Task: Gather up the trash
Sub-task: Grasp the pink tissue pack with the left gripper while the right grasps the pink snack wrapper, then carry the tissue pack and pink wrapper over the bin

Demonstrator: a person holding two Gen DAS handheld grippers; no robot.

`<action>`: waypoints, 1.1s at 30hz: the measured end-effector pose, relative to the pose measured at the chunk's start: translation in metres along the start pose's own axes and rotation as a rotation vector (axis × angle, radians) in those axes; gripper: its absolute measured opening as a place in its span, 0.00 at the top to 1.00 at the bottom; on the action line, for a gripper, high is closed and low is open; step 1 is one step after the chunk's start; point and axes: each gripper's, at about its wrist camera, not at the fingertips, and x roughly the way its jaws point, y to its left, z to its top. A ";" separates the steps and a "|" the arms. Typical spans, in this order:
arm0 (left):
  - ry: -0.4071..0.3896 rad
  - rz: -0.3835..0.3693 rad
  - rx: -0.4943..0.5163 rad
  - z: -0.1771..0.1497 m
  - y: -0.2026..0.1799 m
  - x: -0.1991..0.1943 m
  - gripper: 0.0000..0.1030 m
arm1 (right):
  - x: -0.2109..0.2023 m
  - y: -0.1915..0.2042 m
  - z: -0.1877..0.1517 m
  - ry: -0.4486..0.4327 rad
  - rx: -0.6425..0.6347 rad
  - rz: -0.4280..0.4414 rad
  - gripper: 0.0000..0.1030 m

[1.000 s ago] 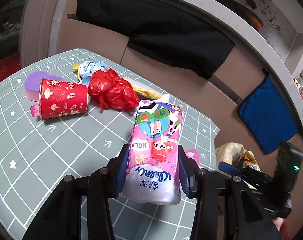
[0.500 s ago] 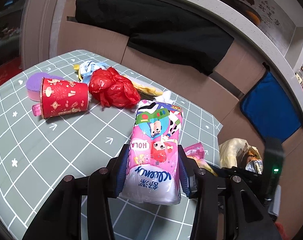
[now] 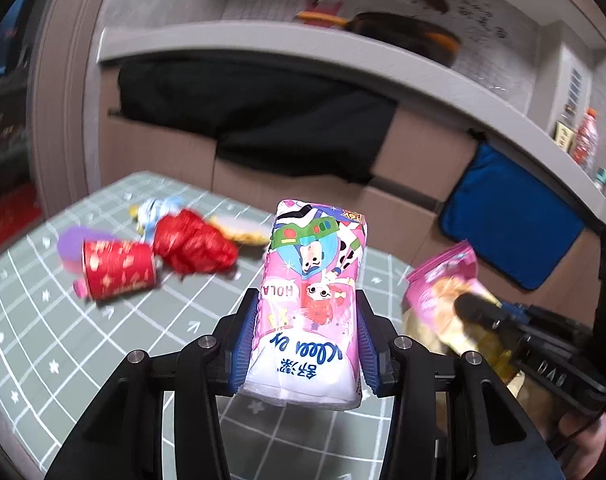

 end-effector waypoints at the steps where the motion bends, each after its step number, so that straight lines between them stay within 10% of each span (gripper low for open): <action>1: -0.010 -0.012 0.019 0.002 -0.008 -0.004 0.56 | -0.006 -0.002 0.001 -0.015 0.005 -0.009 0.87; 18: -0.044 -0.285 0.205 0.016 -0.149 -0.013 0.56 | -0.144 -0.073 -0.009 -0.269 0.120 -0.261 0.86; 33: 0.147 -0.307 0.228 -0.014 -0.187 0.086 0.56 | -0.117 -0.143 -0.042 -0.200 0.247 -0.303 0.86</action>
